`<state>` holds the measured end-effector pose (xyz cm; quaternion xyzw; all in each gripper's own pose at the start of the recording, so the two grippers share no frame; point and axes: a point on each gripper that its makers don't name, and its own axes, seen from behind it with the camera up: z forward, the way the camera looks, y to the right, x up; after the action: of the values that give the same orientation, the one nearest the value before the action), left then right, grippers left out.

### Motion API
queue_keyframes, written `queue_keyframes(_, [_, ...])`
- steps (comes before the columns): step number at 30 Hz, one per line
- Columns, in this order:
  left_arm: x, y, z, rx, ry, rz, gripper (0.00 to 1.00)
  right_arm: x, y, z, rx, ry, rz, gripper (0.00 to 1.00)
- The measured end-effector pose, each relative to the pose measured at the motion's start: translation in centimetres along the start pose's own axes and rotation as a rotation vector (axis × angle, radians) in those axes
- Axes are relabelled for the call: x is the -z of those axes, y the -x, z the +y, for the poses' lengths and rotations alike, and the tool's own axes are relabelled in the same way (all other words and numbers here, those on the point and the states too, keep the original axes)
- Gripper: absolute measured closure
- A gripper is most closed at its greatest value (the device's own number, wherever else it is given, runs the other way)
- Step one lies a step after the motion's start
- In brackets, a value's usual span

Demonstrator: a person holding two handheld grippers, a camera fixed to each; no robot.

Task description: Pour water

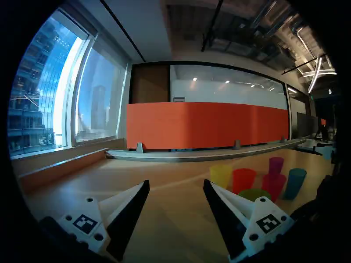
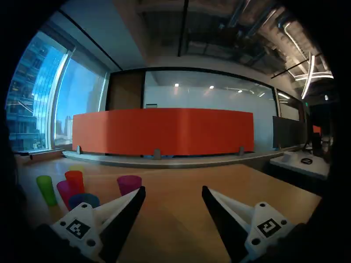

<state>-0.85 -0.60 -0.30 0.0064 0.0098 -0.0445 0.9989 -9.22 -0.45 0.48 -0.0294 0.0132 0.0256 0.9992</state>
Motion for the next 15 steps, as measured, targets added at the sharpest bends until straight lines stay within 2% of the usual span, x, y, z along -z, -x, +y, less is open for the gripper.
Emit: queue_keyframes(15, [0.0,0.22,0.04,0.001,0.0,0.0,0.09,-0.07,-0.08,-0.02,0.0,0.0,0.0,0.0])
